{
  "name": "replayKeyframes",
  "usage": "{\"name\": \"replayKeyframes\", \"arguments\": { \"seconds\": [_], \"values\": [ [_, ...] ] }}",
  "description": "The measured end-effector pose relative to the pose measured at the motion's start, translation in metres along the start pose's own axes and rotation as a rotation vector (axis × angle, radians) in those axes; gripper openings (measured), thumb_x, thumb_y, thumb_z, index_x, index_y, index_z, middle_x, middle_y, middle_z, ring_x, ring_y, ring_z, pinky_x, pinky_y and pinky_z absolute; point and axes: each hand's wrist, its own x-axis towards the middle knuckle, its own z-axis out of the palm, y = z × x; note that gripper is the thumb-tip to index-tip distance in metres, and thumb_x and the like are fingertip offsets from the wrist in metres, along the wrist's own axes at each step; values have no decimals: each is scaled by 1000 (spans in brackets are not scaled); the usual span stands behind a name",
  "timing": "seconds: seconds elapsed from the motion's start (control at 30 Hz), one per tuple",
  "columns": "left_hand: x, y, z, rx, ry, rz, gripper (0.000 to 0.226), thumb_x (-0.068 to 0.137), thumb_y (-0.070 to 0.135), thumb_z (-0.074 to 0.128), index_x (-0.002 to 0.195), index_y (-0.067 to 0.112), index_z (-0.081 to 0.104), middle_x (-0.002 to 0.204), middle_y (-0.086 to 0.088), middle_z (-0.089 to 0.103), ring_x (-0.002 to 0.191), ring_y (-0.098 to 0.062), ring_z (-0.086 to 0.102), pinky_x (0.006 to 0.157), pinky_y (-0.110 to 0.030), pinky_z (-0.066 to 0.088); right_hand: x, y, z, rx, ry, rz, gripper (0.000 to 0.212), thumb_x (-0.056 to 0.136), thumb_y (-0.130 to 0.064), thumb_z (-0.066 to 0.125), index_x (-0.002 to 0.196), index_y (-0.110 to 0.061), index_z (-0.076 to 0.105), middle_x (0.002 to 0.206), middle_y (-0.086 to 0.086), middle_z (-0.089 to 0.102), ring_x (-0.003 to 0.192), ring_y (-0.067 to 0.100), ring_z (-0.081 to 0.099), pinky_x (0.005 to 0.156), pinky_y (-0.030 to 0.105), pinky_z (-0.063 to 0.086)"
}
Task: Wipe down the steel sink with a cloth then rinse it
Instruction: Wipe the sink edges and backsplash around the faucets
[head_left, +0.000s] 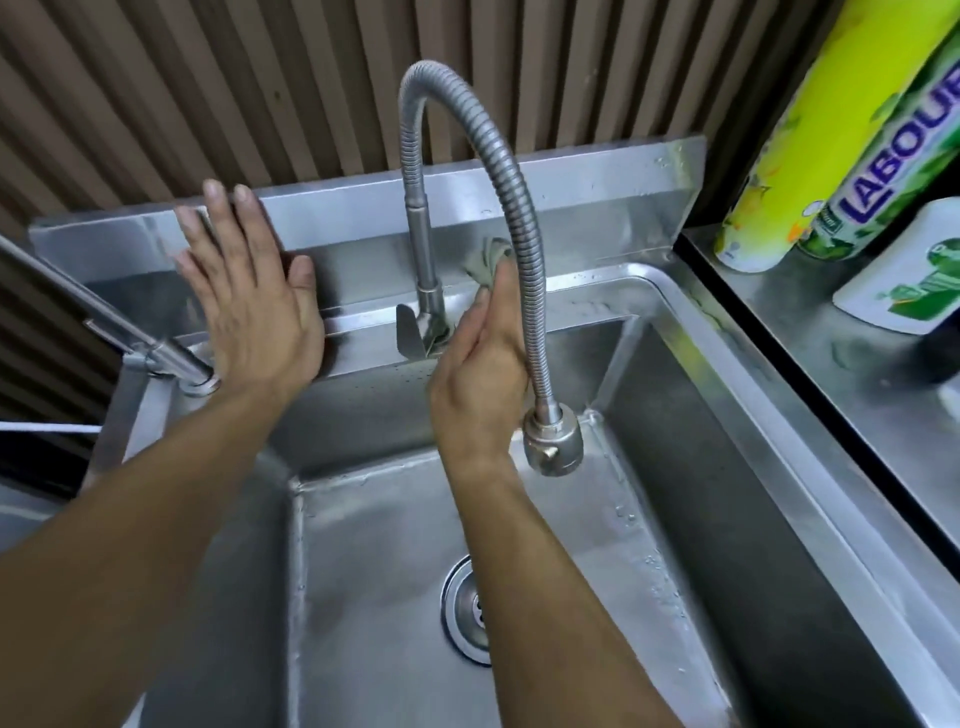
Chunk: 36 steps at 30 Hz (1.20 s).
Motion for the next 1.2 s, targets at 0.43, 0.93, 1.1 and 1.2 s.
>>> {"name": "replayKeyframes", "arguments": {
  "seconds": [0.43,0.93,1.1,1.2],
  "values": [
    [9,9,19,60,-22,255,66,112,29,34,166,22,-2,174,-9,-4,159,-37,-7,125,-41,-17,124,50,9,-307,96,-278,51,112,-22,35,162,-18,27,172,11,13,159,34,8,127,56,15],
    [8,12,20,16,25,250,62,112,25,36,166,17,6,173,-14,4,159,-41,0,126,-43,-14,106,38,29,-348,-94,-474,52,112,-16,44,161,-14,30,171,7,21,159,30,8,129,49,4],
    [8,12,20,22,24,243,63,112,26,36,166,18,5,174,-14,3,159,-41,-1,125,-42,-15,113,42,26,-327,-7,-326,60,109,-12,47,164,-20,23,172,11,10,158,37,-2,127,57,14],
    [8,12,20,24,26,246,63,112,25,37,166,18,5,174,-13,3,159,-41,0,126,-42,-15,103,39,31,-324,-158,-399,55,113,-34,35,164,-18,21,174,3,6,159,24,-10,126,29,-16]
  ]
}}
